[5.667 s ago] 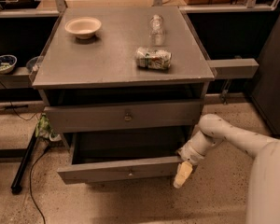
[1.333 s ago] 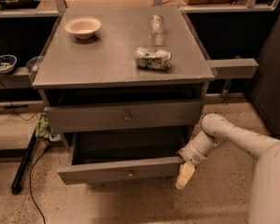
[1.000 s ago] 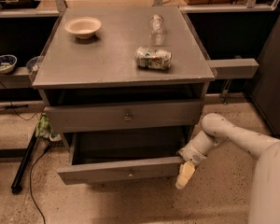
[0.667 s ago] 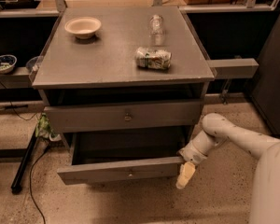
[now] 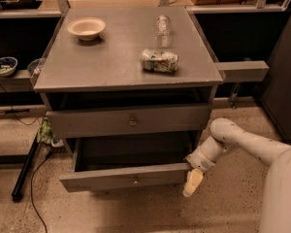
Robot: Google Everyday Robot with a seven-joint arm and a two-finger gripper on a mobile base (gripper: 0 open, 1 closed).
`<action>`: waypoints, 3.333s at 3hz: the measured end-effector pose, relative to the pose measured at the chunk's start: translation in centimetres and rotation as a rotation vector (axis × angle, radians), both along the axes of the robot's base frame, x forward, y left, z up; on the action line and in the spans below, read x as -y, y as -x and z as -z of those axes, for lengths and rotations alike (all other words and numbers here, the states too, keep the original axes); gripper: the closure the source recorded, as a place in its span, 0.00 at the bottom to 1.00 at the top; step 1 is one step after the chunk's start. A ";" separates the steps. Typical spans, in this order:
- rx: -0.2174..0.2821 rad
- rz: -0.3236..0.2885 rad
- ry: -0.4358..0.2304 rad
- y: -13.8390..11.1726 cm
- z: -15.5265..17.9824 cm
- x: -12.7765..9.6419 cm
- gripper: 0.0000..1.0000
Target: Open middle drawer
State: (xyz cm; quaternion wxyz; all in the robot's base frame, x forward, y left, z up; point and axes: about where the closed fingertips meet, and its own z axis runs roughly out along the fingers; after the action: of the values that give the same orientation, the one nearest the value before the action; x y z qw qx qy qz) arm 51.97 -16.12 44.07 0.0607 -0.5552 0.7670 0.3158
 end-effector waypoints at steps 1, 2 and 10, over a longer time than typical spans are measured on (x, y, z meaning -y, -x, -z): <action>0.000 -0.003 -0.002 0.2 0.0 0.1 0.00; 0.067 -0.028 -0.020 2.1 -1.2 -0.2 0.00; 0.081 -0.065 -0.070 3.2 -2.0 0.1 0.00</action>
Offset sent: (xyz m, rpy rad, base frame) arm -0.1489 0.0318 -0.0105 0.0627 0.0096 0.1532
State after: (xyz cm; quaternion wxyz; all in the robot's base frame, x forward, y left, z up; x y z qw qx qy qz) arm 48.78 -16.23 46.08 0.1009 -0.5899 0.7338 0.3217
